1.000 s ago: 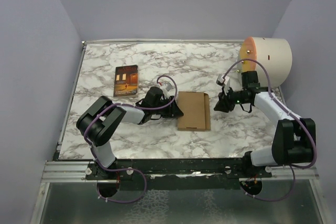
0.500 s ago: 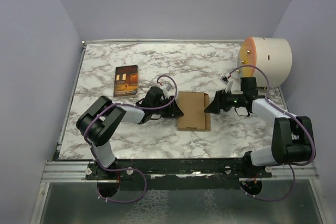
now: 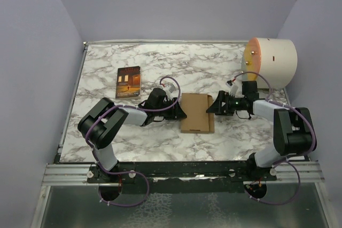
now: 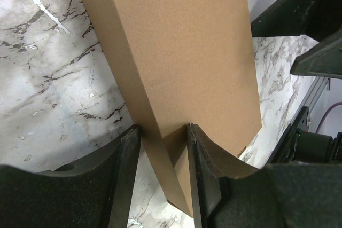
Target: Fold the paper box
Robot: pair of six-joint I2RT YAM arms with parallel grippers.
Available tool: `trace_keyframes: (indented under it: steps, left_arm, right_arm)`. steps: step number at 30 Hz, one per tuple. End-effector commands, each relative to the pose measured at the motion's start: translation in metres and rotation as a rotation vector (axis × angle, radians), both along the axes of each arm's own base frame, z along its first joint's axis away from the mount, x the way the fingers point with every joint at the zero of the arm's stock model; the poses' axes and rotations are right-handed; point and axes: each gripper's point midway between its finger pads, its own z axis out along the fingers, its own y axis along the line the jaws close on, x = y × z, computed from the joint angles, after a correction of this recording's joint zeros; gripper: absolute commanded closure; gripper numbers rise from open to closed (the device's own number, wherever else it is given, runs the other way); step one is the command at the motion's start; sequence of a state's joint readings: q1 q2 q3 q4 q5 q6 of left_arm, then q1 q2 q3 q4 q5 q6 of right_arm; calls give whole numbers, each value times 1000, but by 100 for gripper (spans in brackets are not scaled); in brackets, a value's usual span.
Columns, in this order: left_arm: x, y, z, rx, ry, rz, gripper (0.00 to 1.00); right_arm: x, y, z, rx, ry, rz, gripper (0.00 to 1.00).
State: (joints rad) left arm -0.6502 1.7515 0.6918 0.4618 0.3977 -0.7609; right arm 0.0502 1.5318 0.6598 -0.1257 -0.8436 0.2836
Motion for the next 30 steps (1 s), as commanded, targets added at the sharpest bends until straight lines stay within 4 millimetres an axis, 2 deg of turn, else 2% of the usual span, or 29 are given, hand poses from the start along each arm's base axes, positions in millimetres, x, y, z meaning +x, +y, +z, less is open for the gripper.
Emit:
trace_keyframes:
  steps: [1,7,22,27,30]
  left_arm:
    - [-33,36,-64,222,142,6,59]
    - [-34,35,-64,217,142,2,59]
    - [-34,29,-63,207,143,-8,59]
    - [-35,27,-62,208,142,-13,59]
    - [-34,25,-62,207,141,-15,59]
  right_arm:
    - [10,-4,-7,-19,16,-49,18]
    - [9,-2,-12,-2,48,-45,20]
    - [11,6,-23,-30,65,-21,33]
    - [12,6,-25,-57,51,-14,41]
    - [13,6,-22,-64,32,-9,48]
